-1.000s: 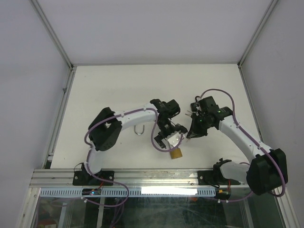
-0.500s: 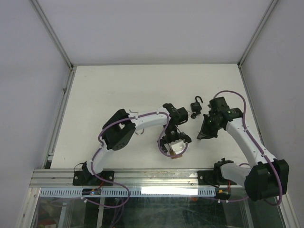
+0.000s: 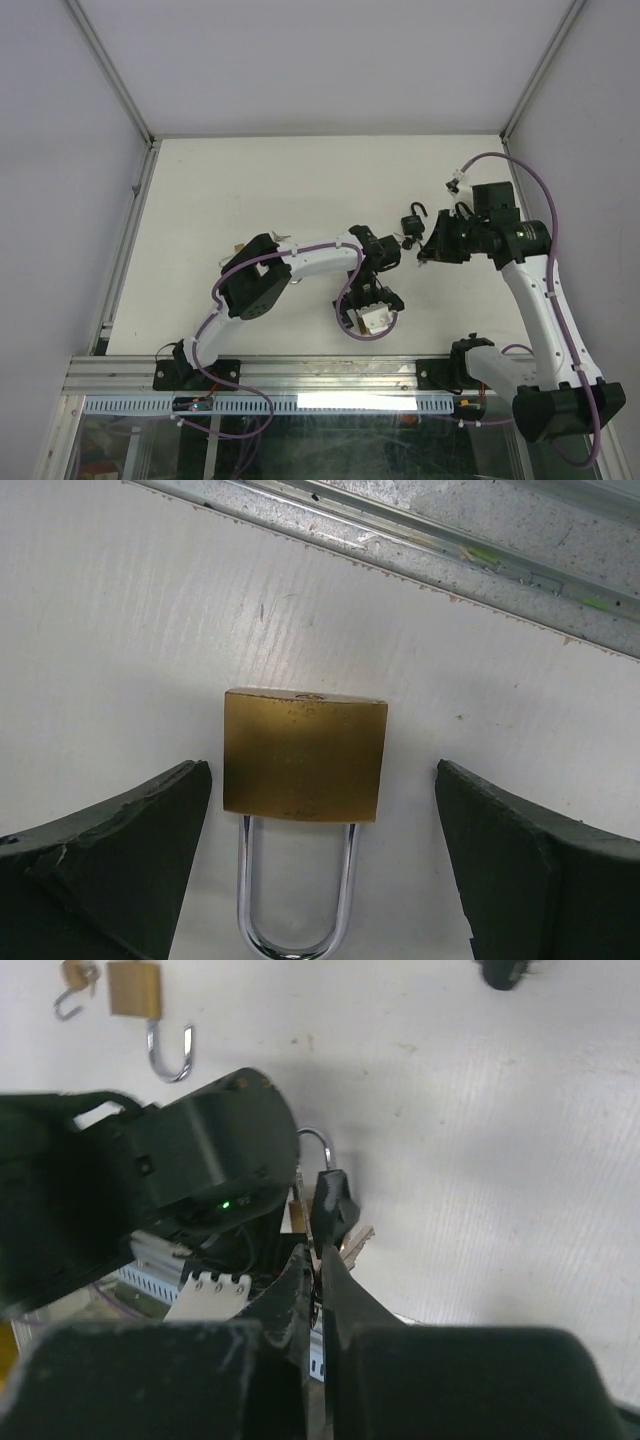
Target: Unlock with the key
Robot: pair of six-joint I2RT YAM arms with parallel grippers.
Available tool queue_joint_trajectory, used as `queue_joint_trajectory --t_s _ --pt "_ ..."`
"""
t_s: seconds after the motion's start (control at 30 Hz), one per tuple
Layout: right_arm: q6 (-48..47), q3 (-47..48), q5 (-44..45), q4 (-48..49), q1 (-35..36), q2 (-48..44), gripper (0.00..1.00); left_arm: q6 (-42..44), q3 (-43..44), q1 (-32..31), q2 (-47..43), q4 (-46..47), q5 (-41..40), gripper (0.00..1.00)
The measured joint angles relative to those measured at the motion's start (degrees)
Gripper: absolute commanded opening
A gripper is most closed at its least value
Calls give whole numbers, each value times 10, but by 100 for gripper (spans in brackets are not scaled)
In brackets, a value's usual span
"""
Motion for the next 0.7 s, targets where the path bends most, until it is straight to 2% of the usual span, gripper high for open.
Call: queue_joint_trajectory --t_s 0.27,0.4,0.53,0.63,0.67,0.7 --pt "-103 35 -222 11 -8 -70 0 3 -1 -5 0 -5 -5 87" --pt "-108 69 -375 83 -9 -119 0 7 -33 -5 -16 6 5 86" --pt "-100 74 -485 121 -9 -114 0 3 -50 -6 -26 16 6 86" --pt "-91 82 -524 130 -9 -87 0 -7 -64 -6 -37 33 7 89" --pt "-87 87 -532 133 -9 -75 0 -13 -74 -5 -43 44 9 96" --pt "-83 90 -537 136 -9 -67 0 -17 -84 -4 -50 57 14 99"
